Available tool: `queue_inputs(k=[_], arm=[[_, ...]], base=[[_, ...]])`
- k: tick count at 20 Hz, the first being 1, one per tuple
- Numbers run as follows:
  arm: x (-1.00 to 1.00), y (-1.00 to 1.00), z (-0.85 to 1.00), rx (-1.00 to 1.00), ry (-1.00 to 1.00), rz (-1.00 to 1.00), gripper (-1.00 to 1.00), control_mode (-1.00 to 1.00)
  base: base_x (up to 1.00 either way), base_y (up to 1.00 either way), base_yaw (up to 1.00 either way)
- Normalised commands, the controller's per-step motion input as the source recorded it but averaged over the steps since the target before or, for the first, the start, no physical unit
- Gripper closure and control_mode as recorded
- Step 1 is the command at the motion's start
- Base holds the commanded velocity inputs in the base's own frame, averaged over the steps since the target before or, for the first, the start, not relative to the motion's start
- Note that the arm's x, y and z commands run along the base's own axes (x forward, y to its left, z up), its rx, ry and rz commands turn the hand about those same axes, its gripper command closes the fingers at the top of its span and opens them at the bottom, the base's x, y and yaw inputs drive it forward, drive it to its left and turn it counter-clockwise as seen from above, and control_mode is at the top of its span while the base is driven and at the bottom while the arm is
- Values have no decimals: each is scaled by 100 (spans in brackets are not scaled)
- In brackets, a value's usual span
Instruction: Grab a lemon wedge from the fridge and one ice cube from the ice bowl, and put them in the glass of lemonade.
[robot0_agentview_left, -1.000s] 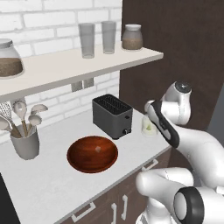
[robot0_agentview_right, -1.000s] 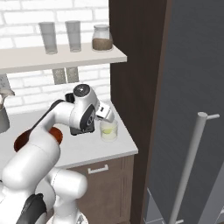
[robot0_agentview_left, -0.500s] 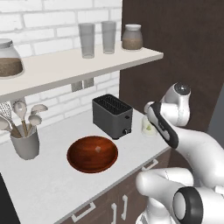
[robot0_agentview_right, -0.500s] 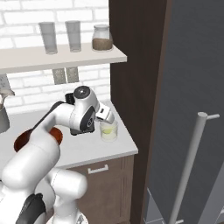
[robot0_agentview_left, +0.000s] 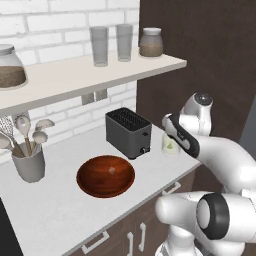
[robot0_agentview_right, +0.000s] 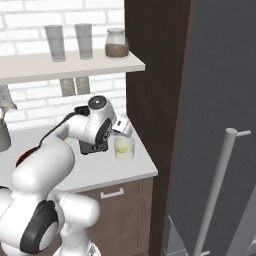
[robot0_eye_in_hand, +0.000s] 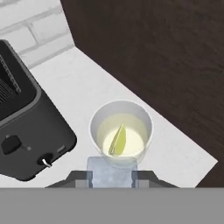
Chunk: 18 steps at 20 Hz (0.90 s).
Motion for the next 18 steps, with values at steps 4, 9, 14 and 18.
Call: queue_inputs(k=[4, 9, 14, 18], arm=[[32, -11, 0, 0, 2, -8, 100, -100], [29, 0, -3, 0, 0, -25, 100, -100], [2, 0, -11, 0, 0, -15, 100, -100], [0, 0, -48, 0, 2, -9, 100, -100]], base=[[0, 0, 0], [0, 0, 0], [0, 0, 0], [0, 0, 0]])
